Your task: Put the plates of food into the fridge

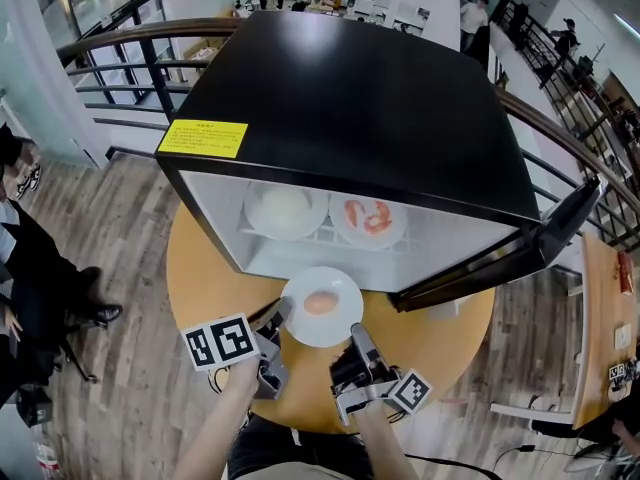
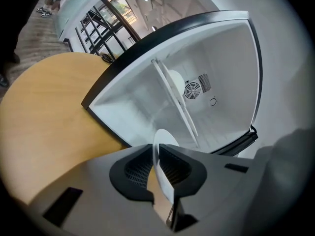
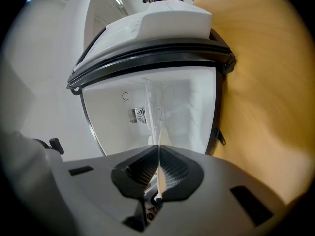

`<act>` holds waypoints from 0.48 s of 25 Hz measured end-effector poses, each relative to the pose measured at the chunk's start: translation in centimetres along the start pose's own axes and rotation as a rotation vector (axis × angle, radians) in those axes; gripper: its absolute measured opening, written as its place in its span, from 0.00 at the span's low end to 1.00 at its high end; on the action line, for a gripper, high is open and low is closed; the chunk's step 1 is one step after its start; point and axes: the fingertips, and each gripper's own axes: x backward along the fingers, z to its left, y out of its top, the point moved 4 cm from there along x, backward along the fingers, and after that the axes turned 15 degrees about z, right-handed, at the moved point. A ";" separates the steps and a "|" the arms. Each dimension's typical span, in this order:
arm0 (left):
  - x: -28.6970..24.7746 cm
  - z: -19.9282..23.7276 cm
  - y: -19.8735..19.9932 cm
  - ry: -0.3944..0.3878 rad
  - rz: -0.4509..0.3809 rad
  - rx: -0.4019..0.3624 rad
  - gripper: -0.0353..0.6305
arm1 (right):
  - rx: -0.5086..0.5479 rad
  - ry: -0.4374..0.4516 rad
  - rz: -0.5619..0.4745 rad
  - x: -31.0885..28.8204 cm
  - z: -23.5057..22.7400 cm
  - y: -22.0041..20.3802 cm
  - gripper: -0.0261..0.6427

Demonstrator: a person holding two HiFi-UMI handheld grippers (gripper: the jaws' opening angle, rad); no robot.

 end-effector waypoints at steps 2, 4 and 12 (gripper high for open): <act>-0.3 0.5 0.2 0.023 -0.002 -0.007 0.09 | 0.016 -0.005 -0.007 -0.2 -0.5 0.1 0.07; -0.2 1.0 0.4 0.048 -0.012 -0.011 0.09 | 0.014 0.001 -0.027 -0.3 -0.8 0.4 0.07; -1.1 1.4 -0.7 0.049 0.041 -0.046 0.09 | 0.000 -0.030 -0.133 -2.2 -3.9 3.0 0.07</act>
